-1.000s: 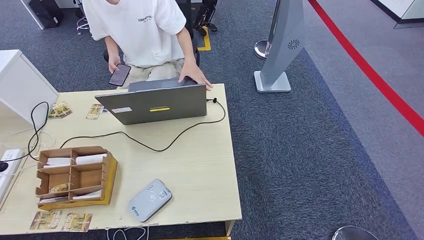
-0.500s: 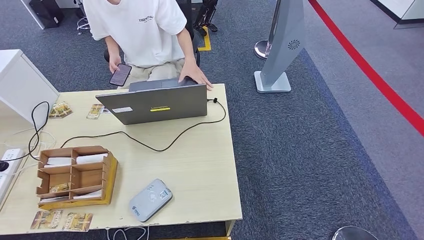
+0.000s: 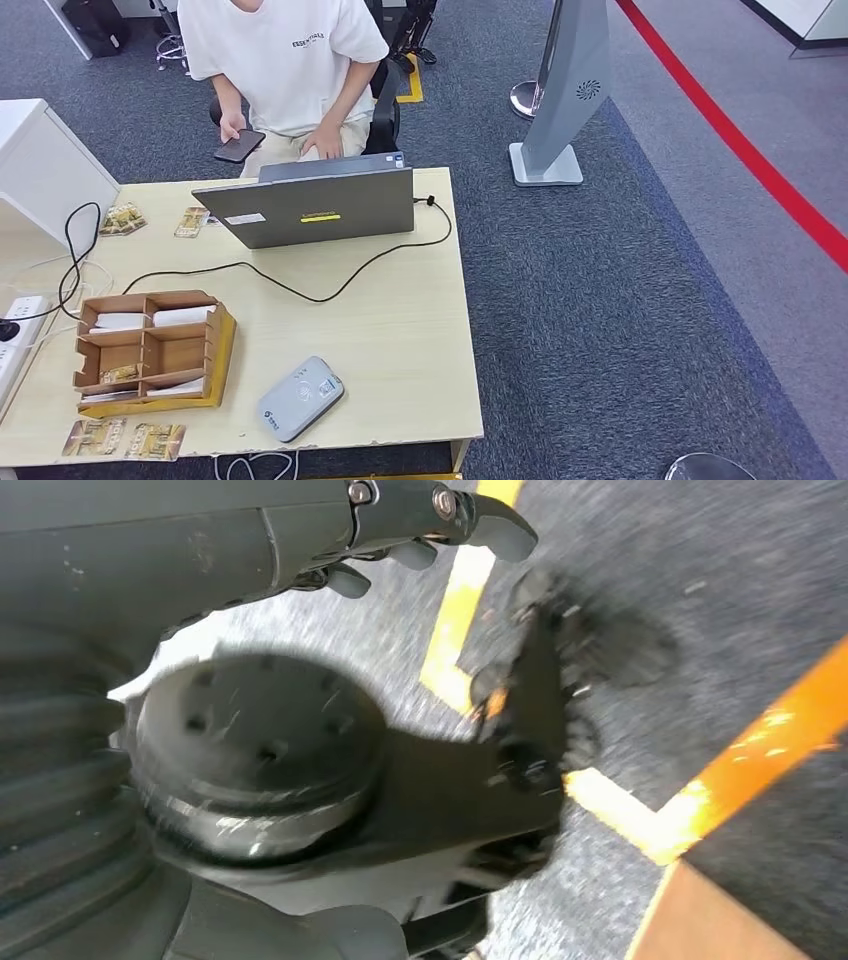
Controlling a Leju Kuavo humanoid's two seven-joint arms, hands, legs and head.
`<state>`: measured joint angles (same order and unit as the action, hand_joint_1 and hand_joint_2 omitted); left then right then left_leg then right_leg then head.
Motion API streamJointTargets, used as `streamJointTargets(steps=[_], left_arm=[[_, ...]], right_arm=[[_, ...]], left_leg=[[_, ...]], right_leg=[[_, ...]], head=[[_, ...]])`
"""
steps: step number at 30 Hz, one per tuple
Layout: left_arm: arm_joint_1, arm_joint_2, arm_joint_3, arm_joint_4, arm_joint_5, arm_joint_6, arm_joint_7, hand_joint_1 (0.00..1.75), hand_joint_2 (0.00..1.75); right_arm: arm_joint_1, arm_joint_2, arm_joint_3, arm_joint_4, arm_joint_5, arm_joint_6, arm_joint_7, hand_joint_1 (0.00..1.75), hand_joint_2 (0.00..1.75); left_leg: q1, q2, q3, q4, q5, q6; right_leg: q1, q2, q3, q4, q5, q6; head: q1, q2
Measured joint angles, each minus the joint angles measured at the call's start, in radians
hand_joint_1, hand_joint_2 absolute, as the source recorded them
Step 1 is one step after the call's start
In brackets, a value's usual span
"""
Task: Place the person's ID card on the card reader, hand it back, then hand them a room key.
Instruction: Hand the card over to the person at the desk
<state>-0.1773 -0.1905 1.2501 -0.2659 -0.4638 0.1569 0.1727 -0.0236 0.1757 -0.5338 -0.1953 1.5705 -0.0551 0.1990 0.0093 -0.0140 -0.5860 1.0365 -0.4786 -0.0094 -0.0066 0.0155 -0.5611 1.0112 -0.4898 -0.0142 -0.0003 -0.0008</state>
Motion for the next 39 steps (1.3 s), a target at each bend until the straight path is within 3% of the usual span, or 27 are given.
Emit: streamJointTargets(steps=[5,12,39], left_arm=[[-0.025,0.054,-0.084,0.000,0.008,-0.075,0.002,0.00,1.75],[-0.001,0.090,-0.242,0.000,0.066,-0.096,-0.022,0.00,1.75],[0.188,0.153,-0.817,-0.045,0.303,-0.129,-0.111,0.00,1.75]], right_arm=[[0.001,-0.012,0.043,-0.001,-0.039,0.024,-0.029,0.00,1.75],[0.017,-0.034,0.112,-0.014,-0.234,0.032,-0.056,0.00,1.75],[0.107,-0.110,0.349,-0.113,-1.031,0.042,-0.141,0.00,1.75]], left_leg=[[0.001,0.000,0.000,-0.001,0.001,-0.002],[0.000,0.000,-0.001,-0.001,0.001,-0.002],[0.000,0.000,-0.001,-0.001,0.000,-0.001]], right_leg=[[0.000,0.000,0.000,0.001,0.000,0.000],[0.000,0.000,-0.001,0.001,-0.001,0.000],[0.000,0.000,-0.001,0.000,-0.001,0.000]], head=[[-0.002,0.000],[-0.002,0.000],[-0.002,0.000]])
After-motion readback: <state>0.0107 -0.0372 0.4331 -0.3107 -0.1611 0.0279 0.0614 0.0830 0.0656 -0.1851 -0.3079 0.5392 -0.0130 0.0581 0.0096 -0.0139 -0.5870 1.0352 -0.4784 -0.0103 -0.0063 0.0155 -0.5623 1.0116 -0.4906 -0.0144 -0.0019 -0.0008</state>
